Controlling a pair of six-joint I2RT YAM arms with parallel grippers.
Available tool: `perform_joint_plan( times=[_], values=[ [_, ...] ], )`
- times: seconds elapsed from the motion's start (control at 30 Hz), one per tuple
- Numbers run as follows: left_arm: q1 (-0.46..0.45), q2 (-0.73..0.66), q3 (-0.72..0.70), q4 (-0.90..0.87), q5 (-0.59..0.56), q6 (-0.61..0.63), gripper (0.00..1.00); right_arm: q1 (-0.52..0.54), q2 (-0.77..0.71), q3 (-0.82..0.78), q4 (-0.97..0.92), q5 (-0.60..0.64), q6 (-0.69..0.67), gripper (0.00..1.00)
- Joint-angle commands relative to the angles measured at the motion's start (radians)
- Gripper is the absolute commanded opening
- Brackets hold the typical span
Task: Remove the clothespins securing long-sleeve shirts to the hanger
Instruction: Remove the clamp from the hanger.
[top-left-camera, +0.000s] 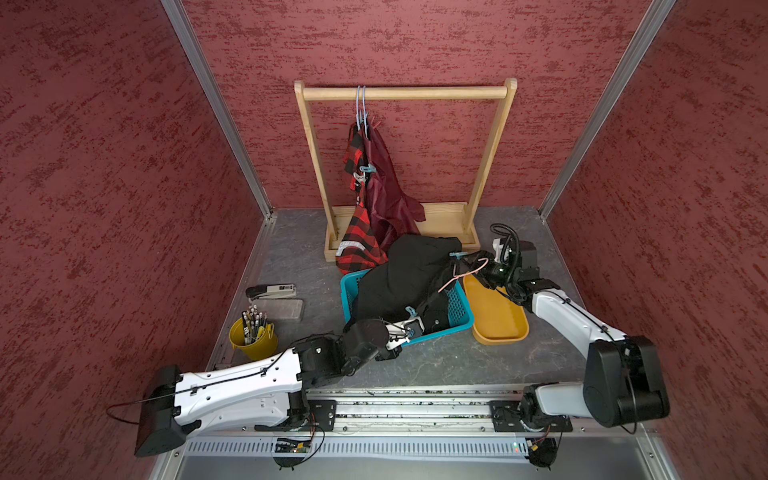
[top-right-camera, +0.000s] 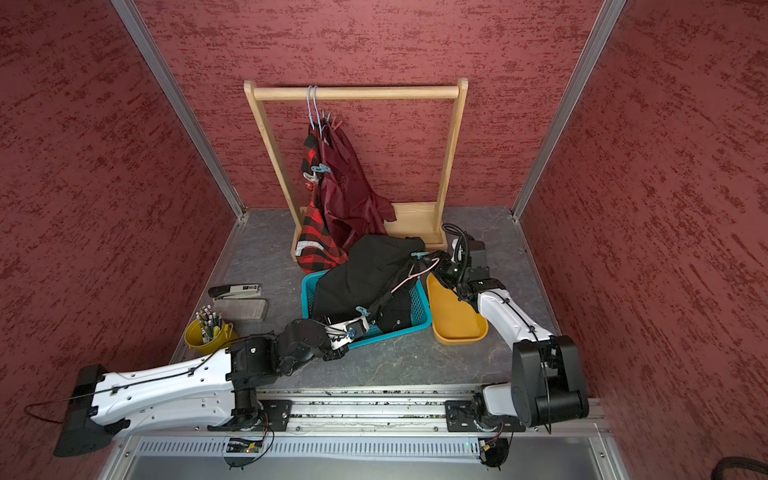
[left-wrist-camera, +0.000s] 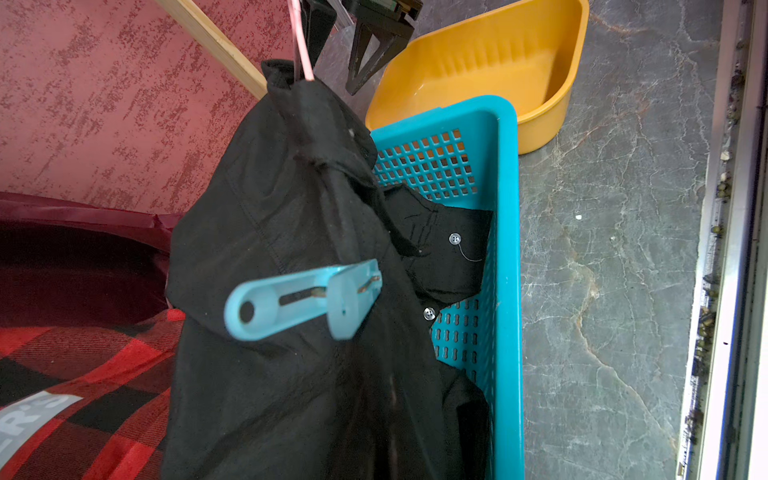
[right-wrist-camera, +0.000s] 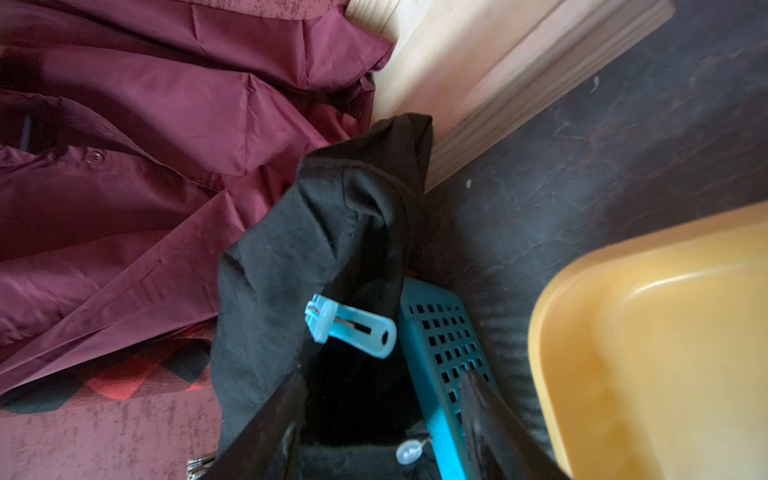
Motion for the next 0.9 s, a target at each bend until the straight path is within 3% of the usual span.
perform_joint_plan(
  times=[0.0, 0.27, 0.87],
  values=[
    [-0.007, 0.003, -0.007, 0.019, -0.010, -0.031, 0.00, -0.006, 0.002, 0.005, 0.128, -0.040, 0.071, 0.62],
    [-0.019, 0.006, -0.005, 0.018, -0.013, -0.038, 0.00, -0.005, 0.044, -0.005, 0.266, -0.066, 0.186, 0.57],
    [-0.035, 0.011, -0.017, 0.014, -0.016, -0.043, 0.00, -0.006, 0.102, 0.010, 0.220, -0.031, 0.237, 0.40]
  ],
)
